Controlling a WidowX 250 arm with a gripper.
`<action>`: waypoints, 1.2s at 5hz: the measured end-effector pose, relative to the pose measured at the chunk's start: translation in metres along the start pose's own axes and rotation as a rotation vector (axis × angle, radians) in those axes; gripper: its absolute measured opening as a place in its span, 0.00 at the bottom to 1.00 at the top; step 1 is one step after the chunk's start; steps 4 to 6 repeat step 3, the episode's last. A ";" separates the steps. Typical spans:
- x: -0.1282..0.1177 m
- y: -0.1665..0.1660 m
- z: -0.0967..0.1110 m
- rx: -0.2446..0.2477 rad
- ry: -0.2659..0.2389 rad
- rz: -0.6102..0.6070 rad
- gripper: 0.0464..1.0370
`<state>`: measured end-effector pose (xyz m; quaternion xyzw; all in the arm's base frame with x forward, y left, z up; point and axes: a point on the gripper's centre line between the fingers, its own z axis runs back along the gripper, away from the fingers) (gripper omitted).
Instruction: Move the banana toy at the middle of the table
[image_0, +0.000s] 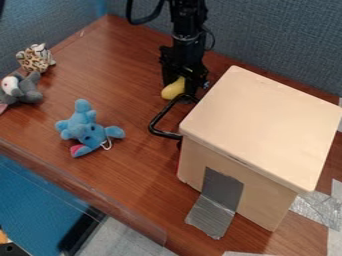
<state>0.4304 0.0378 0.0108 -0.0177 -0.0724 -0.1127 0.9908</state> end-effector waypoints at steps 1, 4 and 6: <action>0.001 -0.001 0.006 -0.005 0.000 0.004 0.97; 0.000 0.008 0.075 0.052 -0.056 0.094 0.96; 0.000 0.008 0.075 0.052 -0.056 0.094 0.96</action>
